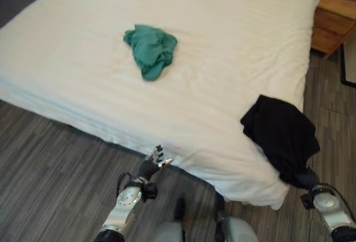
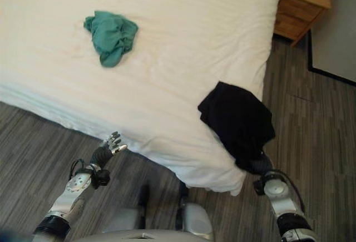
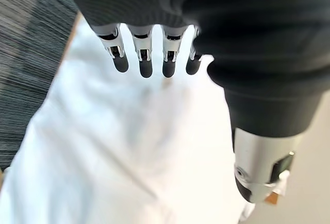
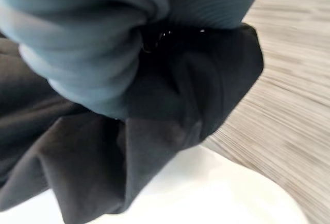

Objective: Pick up bed clothes into laundry basket.

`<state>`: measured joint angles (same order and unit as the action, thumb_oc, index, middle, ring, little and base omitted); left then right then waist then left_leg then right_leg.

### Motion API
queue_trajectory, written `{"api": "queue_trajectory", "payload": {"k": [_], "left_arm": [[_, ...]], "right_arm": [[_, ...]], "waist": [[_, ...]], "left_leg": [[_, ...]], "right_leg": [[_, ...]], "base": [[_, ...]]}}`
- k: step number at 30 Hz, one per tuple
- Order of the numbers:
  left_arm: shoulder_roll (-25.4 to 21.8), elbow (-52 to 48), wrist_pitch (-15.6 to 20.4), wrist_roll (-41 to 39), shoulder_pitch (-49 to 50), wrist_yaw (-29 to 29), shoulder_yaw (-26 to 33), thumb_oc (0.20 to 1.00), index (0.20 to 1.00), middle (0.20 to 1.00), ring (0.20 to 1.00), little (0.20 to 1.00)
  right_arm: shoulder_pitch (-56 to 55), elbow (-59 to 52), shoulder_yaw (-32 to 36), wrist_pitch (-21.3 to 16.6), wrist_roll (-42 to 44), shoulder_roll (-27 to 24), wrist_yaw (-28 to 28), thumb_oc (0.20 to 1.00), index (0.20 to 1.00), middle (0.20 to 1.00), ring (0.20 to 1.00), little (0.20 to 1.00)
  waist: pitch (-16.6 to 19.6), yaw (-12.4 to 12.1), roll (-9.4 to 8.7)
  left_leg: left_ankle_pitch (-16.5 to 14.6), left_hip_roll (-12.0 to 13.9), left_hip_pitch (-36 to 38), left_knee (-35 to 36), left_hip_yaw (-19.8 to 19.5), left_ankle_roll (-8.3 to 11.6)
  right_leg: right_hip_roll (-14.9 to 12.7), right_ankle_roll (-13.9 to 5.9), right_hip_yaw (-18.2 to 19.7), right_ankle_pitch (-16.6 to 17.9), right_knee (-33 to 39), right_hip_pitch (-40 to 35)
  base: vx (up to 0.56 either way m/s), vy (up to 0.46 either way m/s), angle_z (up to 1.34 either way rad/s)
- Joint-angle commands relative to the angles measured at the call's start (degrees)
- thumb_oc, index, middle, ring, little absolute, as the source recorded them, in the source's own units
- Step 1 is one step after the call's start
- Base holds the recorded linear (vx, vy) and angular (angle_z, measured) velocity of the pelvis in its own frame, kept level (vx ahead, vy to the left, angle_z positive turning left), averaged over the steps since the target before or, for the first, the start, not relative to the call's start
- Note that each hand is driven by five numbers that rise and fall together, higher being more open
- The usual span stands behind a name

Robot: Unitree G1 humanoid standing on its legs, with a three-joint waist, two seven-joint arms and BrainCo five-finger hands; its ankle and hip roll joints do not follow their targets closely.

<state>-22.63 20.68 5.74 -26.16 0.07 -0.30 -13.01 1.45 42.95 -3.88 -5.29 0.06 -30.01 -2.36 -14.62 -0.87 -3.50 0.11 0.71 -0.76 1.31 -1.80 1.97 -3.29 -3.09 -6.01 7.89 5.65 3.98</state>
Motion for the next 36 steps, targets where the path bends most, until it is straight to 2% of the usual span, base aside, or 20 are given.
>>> {"api": "queue_trajectory", "payload": {"k": [1, 3, 4, 5, 6, 10, 14, 16, 17, 18, 19, 20, 24, 26, 27, 28, 30, 32, 34, 36], "left_arm": [[2.4, -3.1, 2.4, -1.2, -3.2, 0.3, -0.7, 1.000, 1.000, 1.000, 1.000, 1.000], [2.4, -3.1, 2.4, -1.2, -3.2, 0.3, -0.6, 1.000, 1.000, 1.000, 1.000, 1.000], [3.8, -3.1, 2.4, -2.3, -3.7, 0.1, -1.5, 1.000, 1.000, 1.000, 1.000, 1.000], [3.8, -3.1, 2.4, -2.3, -3.6, 0.1, -1.6, 1.000, 1.000, 1.000, 1.000, 1.000], [4.7, -2.9, 2.0, -2.0, -4.6, -0.1, -2.9, 1.000, 1.000, 1.000, 1.000, 1.000], [6.2, -2.9, 1.6, -1.0, -8.6, -0.6, -7.7, 1.000, 1.000, 1.000, 1.000, 1.000], [6.5, -3.1, 1.6, -1.3, -11.6, -1.4, -11.9, 1.000, 1.000, 1.000, 1.000, 1.000], [5.9, -3.3, 1.3, -0.6, -14.9, -2.2, -15.8, 1.000, 1.000, 1.000, 1.000, 1.000], [5.6, -3.0, 1.5, -0.7, -15.3, -2.1, -16.3, 1.000, 1.000, 1.000, 1.000, 1.000], [4.8, -2.7, 1.8, 1.3, -16.0, -2.5, -16.8, 1.000, 1.000, 1.000, 1.000, 1.000], [4.8, -2.7, 1.8, 1.3, -16.0, -2.5, -16.8, 1.000, 1.000, 1.000, 1.000, 1.000], [3.8, -3.1, 1.7, 0.9, -14.8, -2.4, -15.9, 1.000, 1.000, 1.000, 1.000, 1.000], [2.7, -3.7, 1.2, 0.3, -13.5, -2.3, -13.8, 1.000, 1.000, 1.000, 1.000, 1.000], [1.9, -4.2, 1.0, 1.3, -12.5, -2.3, -12.6, 1.000, 1.000, 1.000, 1.000, 1.000], [1.5, -3.7, 1.1, 2.2, -11.9, -2.5, -11.5, 1.000, 1.000, 1.000, 1.000, 1.000], [1.5, -3.7, 1.1, 2.2, -11.9, -2.5, -11.4, 1.000, 1.000, 1.000, 1.000, 1.000], [0.9, -4.8, 1.3, 2.7, -11.0, -2.5, -9.4, 1.000, 1.000, 1.000, 1.000, 1.000], [-0.1, -5.1, 2.0, 3.8, -11.0, -1.3, -7.0, 1.000, 1.000, 1.000, 1.000, 1.000], [-0.8, -5.4, 1.8, 3.5, -11.4, -2.2, -6.3, 1.000, 1.000, 1.000, 1.000, 1.000], [-2.1, -5.2, 2.3, 4.8, -13.1, -1.6, -4.5, 1.000, 1.000, 1.000, 1.000, 1.000]], "right_arm": [[4.5, -1.3, -0.1, -1.7, 5.3, -3.4, -1.7, 0.200, 0.200, 0.200, 0.200, 0.200], [4.6, -1.2, -0.2, -1.8, 5.3, -3.4, -1.7, 0.200, 0.200, 0.200, 0.200, 0.200], [3.0, -5.7, 0.9, -2.1, 6.4, -2.2, -1.6, 0.200, 0.200, 0.200, 0.200, 0.200], [2.8, -5.9, 1.0, -2.0, 6.4, -2.2, -1.6, 0.200, 0.200, 0.200, 0.200, 0.200], [0.9, -8.1, 1.6, -1.8, 4.8, -2.2, -1.8, 0.200, 0.200, 0.200, 0.200, 0.200], [0.2, -9.0, 2.1, -1.1, 4.5, -2.2, -2.8, 0.200, 0.200, 0.200, 0.200, 0.200], [1.6, -8.0, 1.2, -0.7, 4.1, -0.9, -3.4, 0.200, 0.200, 0.200, 0.200, 0.200], [2.6, -7.6, 1.1, -0.5, 5.5, 1.1, -4.3, 0.200, 0.200, 0.200, 0.200, 0.200], [2.9, -7.6, 0.6, -0.6, 6.3, 2.1, -4.1, 0.200, 0.200, 0.200, 0.200, 0.200], [3.6, -7.7, -1.2, -1.0, 7.2, 3.6, -3.2, 0.200, 0.200, 0.200, 0.200, 0.200], [3.6, -7.7, -1.3, -1.0, 7.2, 3.7, -3.2, 0.200, 0.200, 0.200, 0.200, 0.200], [3.9, -8.6, -2.6, -0.9, 6.5, 3.9, -2.8, 0.200, 0.200, 0.200, 0.200, 0.200], [4.4, -9.0, -2.9, -0.8, 7.2, 5.3, -2.6, 0.200, 0.200, 0.200, 0.200, 0.200], [4.4, -7.7, -3.5, -0.7, 6.7, 5.6, -2.1, 0.200, 0.200, 0.200, 0.200, 0.200], [2.9, -6.7, -3.6, -0.7, 6.6, 5.5, -1.2, 0.200, 0.200, 0.200, 0.200, 0.200], [2.9, -6.7, -3.6, -0.7, 6.6, 5.5, -1.2, 0.200, 0.200, 0.200, 0.200, 0.200], [2.2, -6.1, -3.5, -0.9, 6.3, 5.4, -0.7, 0.200, 0.200, 0.200, 0.200, 0.200], [1.9, -6.1, -2.9, -1.2, 6.2, 4.7, -0.5, 0.200, 0.200, 0.200, 0.200, 0.200], [1.7, -5.5, -3.0, -0.9, 5.9, 4.6, -0.1, 0.200, 0.200, 0.200, 0.200, 0.200], [1.5, -5.1, -3.6, -1.0, 5.3, 3.8, 0.9, 0.200, 0.200, 0.200, 0.200, 0.200]], "waist": [[-2.1, -1.2, 0.38], [-2.1, -1.2, 0.36], [0.3, 0.6, 0.60], [0.4, 0.4, 0.61], [1.5, 1.0, 1.95], [2.8, 1.8, 3.67], [4.4, 2.0, 3.38], [4.8, 1.9, 2.08], [4.9, 1.6, 1.62], [4.8, 1.3, 1.33], [4.8, 1.3, 1.21], [4.3, 0.9, 1.36], [2.9, 0.2, 2.26], [2.3, 0.8, 2.95], [2.4, 1.8, 3.43], [2.4, 1.8, 3.51], [2.4, 1.5, 3.26], [2.4, 1.6, 2.00], [2.7, 2.0, 1.49], [3.8, 1.2, 1.02]], "left_leg": [[3.6, 1.1, -8.0, -10.3, -6.9, 1.77], [3.5, 1.1, -8.0, -10.3, -6.9, 1.77], [6.7, 8.7, -8.4, -6.1, -4.5, 2.56], [6.8, 8.8, -8.1, -5.7, -4.4, 2.61], [10.1, 11.9, -8.0, -1.7, -3.4, 4.08], [11.1, 13.9, -7.9, -0.4, -2.8, 6.28], [7.3, 12.3, -7.1, -1.4, -1.8, 5.63], [5.3, 9.2, -7.9, -2.8, -0.4, 3.96], [4.4, 7.9, -8.0, -3.1, 0.3, 2.88], [3.6, 5.6, -7.5, -2.3, 1.5, 1.14], [3.6, 5.4, -7.5, -2.2, 1.6, 1.05], [3.3, 3.7, -6.8, -1.5, 1.9, -0.13], [2.5, 2.1, -5.2, -0.2, 3.3, -2.11], [2.0, 1.6, -3.7, 0.4, 3.3, -3.02], [2.1, 1.5, -2.2, 1.3, 2.8, -3.40], [2.2, 1.6, -2.3, 1.3, 2.8, -3.35], [1.8, 1.3, -0.9, 2.3, 3.4, -3.40], [0.5, 0.4, 0.5, 2.6, 3.8, -3.11], [0.6, 0.3, 0.5, 1.8, 3.0, -2.86], [0.9, 0.7, 1.5, 2.7, 4.2, -2.38]], "right_leg": [[-1.4, -0.85, 1.3, -9.2, -10.8, -1.2], [-1.4, -0.85, 1.3, -9.3, -10.9, -1.1], [-3.7, -2.44, 2.5, -9.7, -11.5, -1.2], [-3.7, -2.40, 2.6, -9.8, -11.6, -1.2], [-4.4, -3.22, 3.4, -10.7, -11.8, -2.0], [-7.5, -4.93, 5.1, -11.5, -11.1, -4.9], [-11.4, -7.09, 5.6, -9.2, -8.8, -6.1], [-14.9, -8.32, 5.7, -4.4, -8.6, -5.8], [-15.6, -8.03, 6.1, -3.3, -9.7, -4.4], [-17.4, -7.95, 5.7, 2.0, -13.1, -2.1], [-17.5, -8.04, 5.8, 2.1, -13.1, -2.0], [-18.3, -7.72, 4.8, 6.6, -16.0, -0.2], [-20.1, -7.28, -0.5, 8.8, -21.9, 2.6], [-15.8, -6.78, 1.7, 5.7, -25.5, 3.8], [-7.5, -4.94, 5.0, -3.2, -25.3, 5.3], [-7.4, -4.86, 5.0, -3.0, -25.2, 5.4], [-3.4, -4.41, 2.4, -5.7, -22.7, 8.1], [-2.6, -4.24, -1.7, -4.3, -15.6, 8.1], [-2.0, -4.54, 2.1, -4.6, -12.0, 5.0], [-1.4, -3.85, 2.4, -4.5, -8.6, 2.6]], "base": [[-0.07, 0.055, -0.06], [0.04, 0.111, -0.18], [0.12, 0.167, -0.28], [0.27, 0.339, -0.20], [0.16, 0.165, 0.09], [0.24, 0.333, -0.22], [0.15, 0.310, -0.38], [0.15, 0.409, -0.33], [0.16, 0.501, -0.11], [0.11, 0.358, -0.06], [0.15, 0.459, -0.15], [0.07, 0.201, -0.19], [0.07, 0.298, -0.21], [0.14, 0.283, -0.30], [0.15, 0.202, -0.17], [0.16, 0.170, -0.14], [0.10, 0.049, -0.16], [0.14, -0.036, -0.17], [0.14, -0.050, 0.18], [0.13, -0.045, 0.22]]}}
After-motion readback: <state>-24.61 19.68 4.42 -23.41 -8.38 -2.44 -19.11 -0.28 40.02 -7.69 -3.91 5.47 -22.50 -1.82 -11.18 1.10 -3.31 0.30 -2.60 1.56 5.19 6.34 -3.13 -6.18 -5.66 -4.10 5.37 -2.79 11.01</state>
